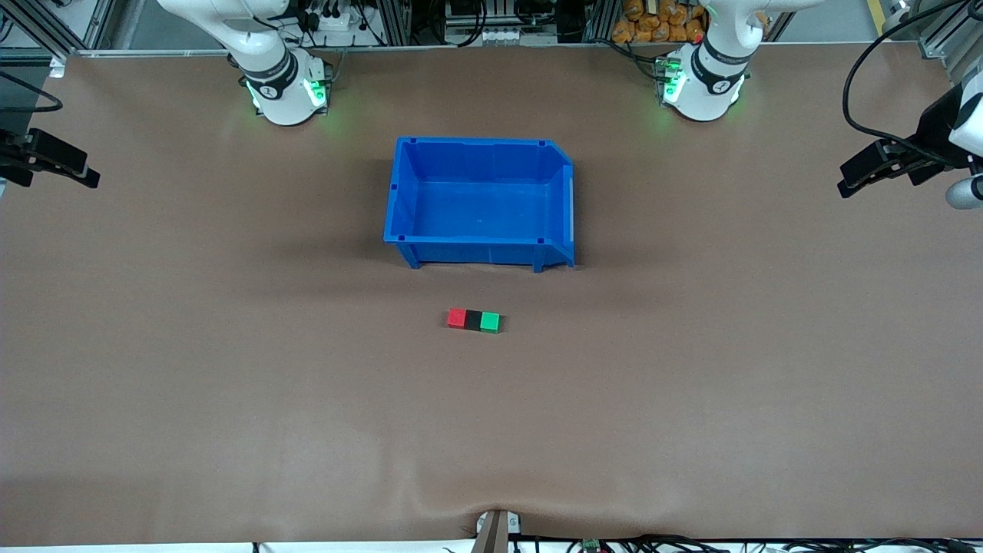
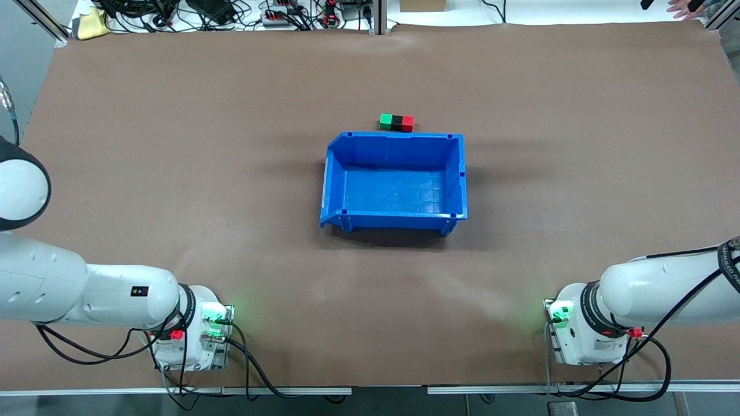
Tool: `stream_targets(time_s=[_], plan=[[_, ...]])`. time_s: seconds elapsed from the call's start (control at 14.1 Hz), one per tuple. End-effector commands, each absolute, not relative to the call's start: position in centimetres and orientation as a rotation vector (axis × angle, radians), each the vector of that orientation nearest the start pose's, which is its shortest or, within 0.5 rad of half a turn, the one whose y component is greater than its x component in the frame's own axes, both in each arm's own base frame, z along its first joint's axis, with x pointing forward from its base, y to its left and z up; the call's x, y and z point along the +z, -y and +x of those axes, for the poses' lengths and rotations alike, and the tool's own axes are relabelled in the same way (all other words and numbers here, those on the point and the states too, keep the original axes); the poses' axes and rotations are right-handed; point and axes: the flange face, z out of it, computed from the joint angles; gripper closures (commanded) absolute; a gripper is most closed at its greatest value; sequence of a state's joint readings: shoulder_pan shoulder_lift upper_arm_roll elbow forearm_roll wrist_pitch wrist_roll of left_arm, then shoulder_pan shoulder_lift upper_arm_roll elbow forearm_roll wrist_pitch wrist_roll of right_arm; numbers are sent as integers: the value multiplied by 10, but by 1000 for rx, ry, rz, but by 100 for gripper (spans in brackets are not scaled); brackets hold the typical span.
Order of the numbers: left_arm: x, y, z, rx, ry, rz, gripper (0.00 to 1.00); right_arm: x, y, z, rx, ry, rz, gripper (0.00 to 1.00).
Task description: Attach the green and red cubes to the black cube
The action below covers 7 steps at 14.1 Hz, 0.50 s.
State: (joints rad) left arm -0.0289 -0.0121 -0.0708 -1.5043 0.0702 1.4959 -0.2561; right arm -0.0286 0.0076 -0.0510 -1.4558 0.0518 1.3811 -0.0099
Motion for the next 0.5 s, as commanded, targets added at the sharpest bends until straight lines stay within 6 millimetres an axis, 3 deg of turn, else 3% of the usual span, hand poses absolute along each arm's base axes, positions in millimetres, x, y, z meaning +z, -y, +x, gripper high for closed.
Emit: stream_targets(time_s=[0.0, 0.43], plan=[[663, 43, 538, -45, 218, -3068, 0, 660, 33, 534, 120, -108, -3080, 0], [658, 43, 541, -32, 192, -3069, 0, 659, 36, 533, 134, -112, -3079, 0]])
